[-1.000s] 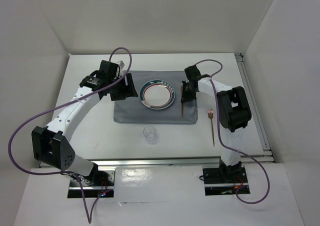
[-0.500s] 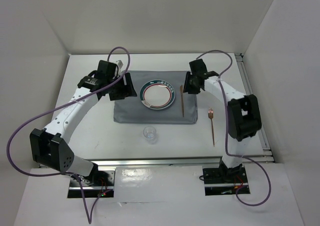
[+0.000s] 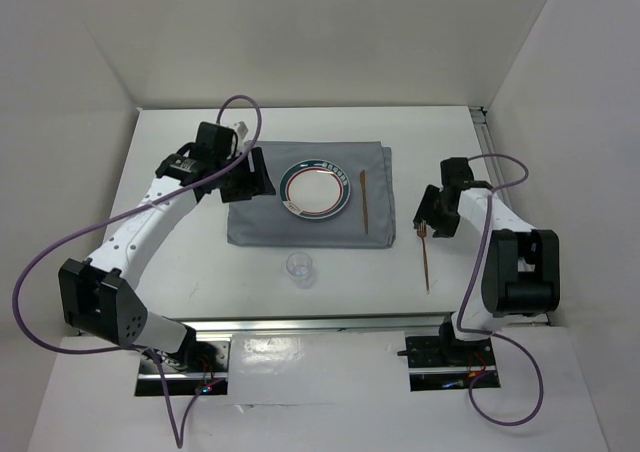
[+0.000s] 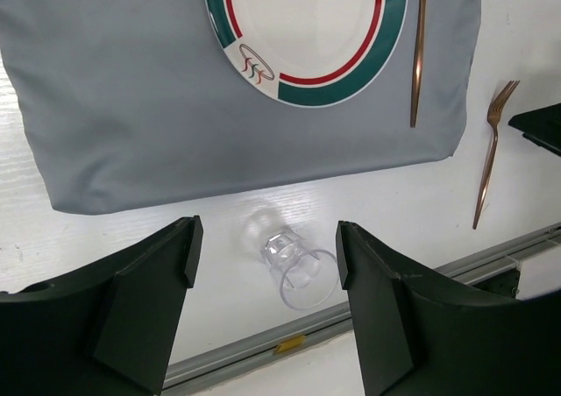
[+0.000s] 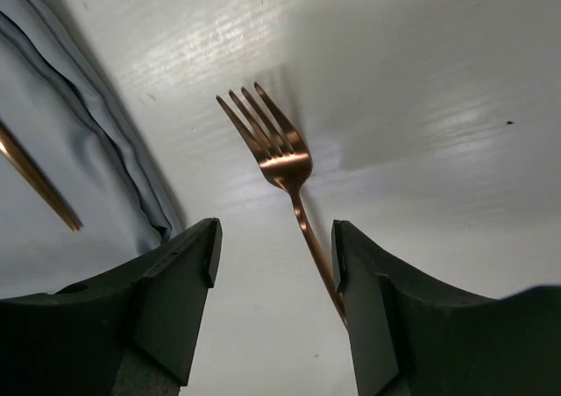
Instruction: Set the dinner table for one person
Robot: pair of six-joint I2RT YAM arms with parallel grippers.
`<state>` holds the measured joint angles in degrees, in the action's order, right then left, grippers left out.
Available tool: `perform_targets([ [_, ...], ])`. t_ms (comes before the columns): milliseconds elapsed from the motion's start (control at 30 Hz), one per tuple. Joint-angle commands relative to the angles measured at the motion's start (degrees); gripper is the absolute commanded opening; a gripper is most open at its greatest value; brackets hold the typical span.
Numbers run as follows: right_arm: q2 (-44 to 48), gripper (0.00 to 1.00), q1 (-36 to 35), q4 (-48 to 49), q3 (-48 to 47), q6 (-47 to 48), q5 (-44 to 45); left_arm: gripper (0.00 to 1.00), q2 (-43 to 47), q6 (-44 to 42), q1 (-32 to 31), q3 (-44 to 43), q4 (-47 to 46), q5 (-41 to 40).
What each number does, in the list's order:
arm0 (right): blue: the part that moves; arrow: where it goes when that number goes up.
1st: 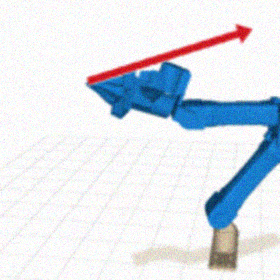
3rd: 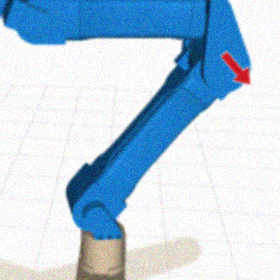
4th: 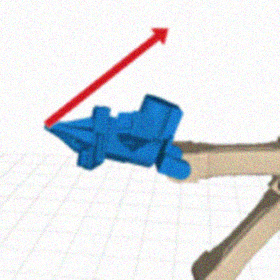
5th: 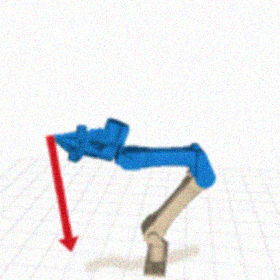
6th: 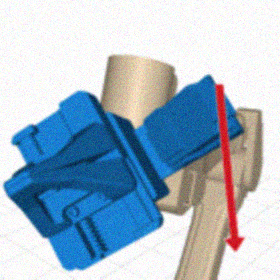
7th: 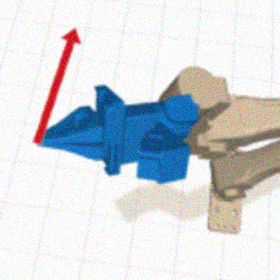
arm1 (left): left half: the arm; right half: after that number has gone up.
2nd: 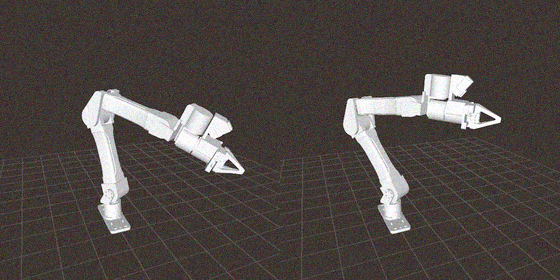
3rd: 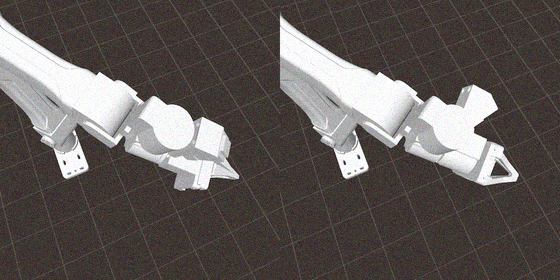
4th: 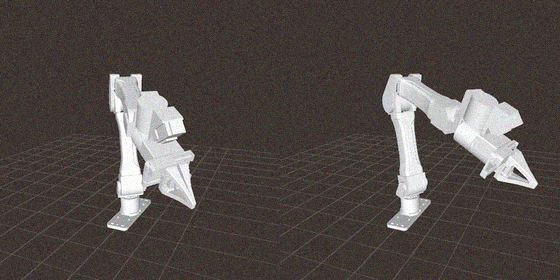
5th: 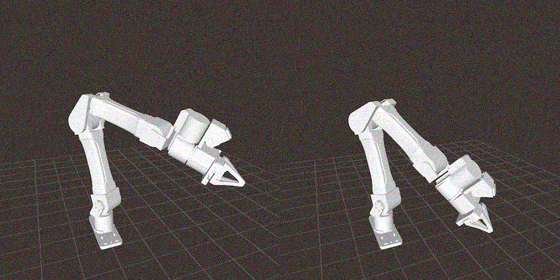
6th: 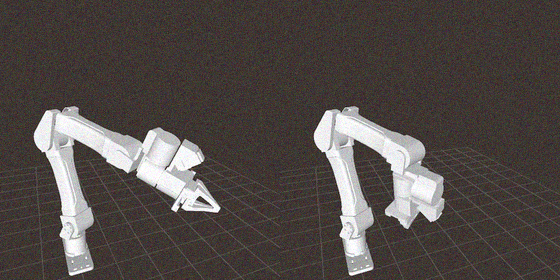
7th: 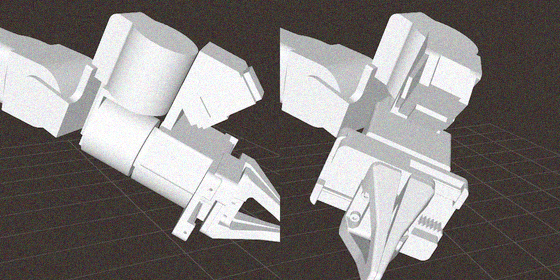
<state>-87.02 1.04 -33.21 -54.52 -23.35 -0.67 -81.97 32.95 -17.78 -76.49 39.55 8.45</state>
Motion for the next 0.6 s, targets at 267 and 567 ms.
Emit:
perform_targets([
  [267,-4.46,0.57,0.28,1.30,1.79,5.34,-3.90,0.79,1.91,-1.22,-0.50,1.34,-0.44,-0.19],
  [567,-5.53,0.52,0.28,0.78,2.93,4.29,-5.93,0.79,2.43,-0.69,-0.50,1.34,-0.44,-0.19],
])
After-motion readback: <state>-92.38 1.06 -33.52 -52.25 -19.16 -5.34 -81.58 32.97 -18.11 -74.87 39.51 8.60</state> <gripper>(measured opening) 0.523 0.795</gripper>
